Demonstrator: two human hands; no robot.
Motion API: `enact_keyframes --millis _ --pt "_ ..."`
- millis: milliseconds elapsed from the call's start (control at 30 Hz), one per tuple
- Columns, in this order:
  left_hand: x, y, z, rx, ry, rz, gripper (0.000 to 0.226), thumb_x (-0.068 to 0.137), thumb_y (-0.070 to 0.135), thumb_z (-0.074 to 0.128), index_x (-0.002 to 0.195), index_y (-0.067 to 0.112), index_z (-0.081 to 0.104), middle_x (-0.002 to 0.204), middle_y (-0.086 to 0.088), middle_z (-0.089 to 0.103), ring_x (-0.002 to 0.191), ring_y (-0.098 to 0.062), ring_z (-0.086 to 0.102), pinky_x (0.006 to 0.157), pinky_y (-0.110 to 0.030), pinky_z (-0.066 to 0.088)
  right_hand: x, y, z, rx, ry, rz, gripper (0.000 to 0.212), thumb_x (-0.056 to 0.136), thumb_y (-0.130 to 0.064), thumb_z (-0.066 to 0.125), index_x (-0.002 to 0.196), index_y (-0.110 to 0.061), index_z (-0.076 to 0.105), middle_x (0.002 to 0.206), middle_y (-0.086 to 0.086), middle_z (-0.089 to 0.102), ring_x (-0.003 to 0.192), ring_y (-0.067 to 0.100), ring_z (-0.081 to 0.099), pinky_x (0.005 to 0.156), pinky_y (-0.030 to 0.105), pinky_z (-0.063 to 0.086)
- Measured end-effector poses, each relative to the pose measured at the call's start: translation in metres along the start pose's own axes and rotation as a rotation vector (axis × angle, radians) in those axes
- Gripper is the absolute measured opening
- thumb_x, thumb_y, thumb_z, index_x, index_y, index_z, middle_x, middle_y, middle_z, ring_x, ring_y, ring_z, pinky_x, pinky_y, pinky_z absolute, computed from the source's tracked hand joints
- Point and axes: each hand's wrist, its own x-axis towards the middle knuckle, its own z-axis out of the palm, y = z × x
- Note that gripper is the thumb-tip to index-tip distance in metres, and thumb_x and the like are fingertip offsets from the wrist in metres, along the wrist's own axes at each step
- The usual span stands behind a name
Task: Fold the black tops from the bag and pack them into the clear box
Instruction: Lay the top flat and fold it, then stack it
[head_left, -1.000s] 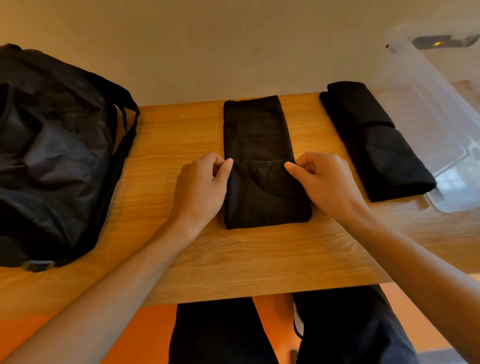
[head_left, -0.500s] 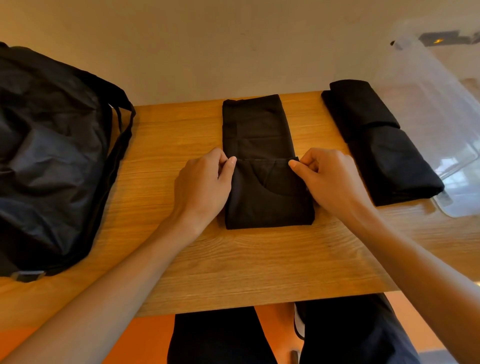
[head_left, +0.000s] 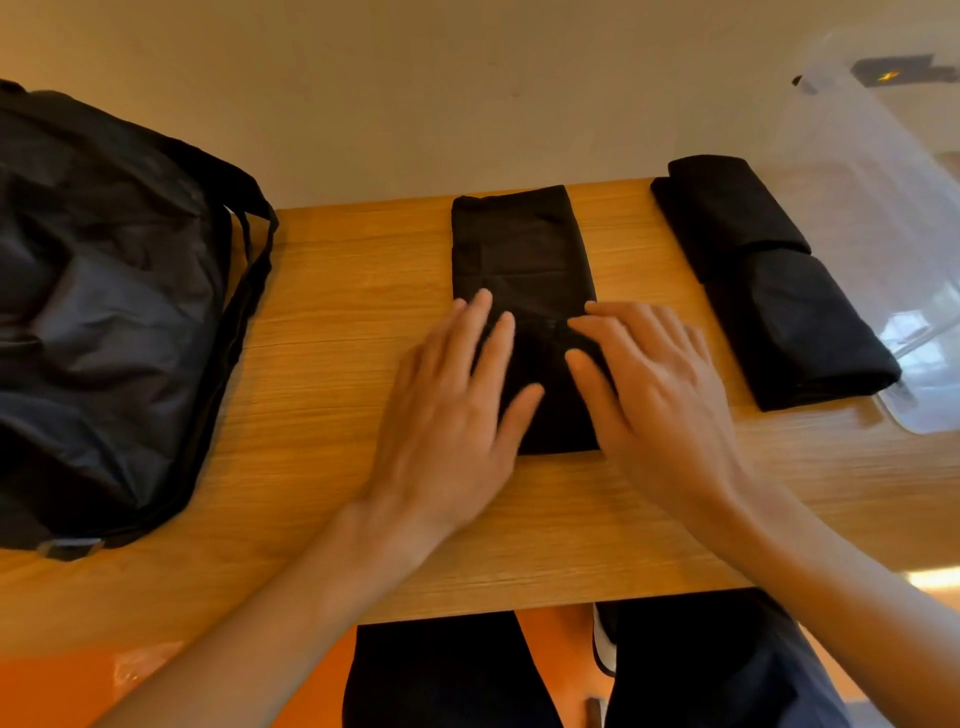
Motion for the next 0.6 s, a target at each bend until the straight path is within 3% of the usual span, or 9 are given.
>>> enact_keyframes --millis 100,233,467,600 --pt "-0.010 0.001 0.011 0.028 -0.178 0.009 0.067 0.105 0.057 0.014 0.164 0.024 0.011 0.172 0.002 -0.003 0.158 -0.015 -0.008 0.129 -0.042 0.009 -0.012 -0.005 0.010 -0.139 -0.233 -0.019 0.062 0.108 -0.048 0.023 0.155 -0.012 0.040 0.164 0.010 0.033 0.155 0.024 0.021 0.125 0.042 0.021" --pt "-0.014 -0.002 0.015 0.058 -0.218 0.011 0.070 0.103 0.060 0.011 0.164 0.026 0.004 0.171 0.003 -0.009 0.156 -0.013 -0.016 0.129 -0.039 0.000 -0.018 -0.001 0.015 -0.159 -0.420 0.064 0.073 0.102 -0.058 0.001 0.162 -0.017 0.010 0.170 0.002 0.001 0.157 0.016 -0.009 0.129 0.040 0.001" --pt "-0.023 0.004 0.013 0.085 -0.266 -0.015 0.071 0.100 0.062 0.004 0.162 0.030 -0.005 0.169 0.006 -0.019 0.154 -0.011 -0.024 0.129 -0.042 -0.002 -0.031 -0.006 0.013 -0.113 -0.436 0.122 0.069 0.101 -0.059 -0.002 0.160 -0.022 -0.002 0.169 -0.002 -0.010 0.156 0.013 -0.016 0.129 0.038 -0.001" --pt "-0.027 0.008 0.005 0.039 -0.290 -0.011 0.070 0.101 0.066 0.006 0.163 0.035 -0.004 0.169 0.009 -0.022 0.153 -0.008 -0.026 0.129 -0.041 -0.002 -0.033 -0.008 0.008 -0.077 -0.402 0.128 0.071 0.101 -0.062 0.003 0.162 -0.026 0.009 0.171 0.000 -0.001 0.157 0.014 -0.010 0.128 0.037 -0.003"
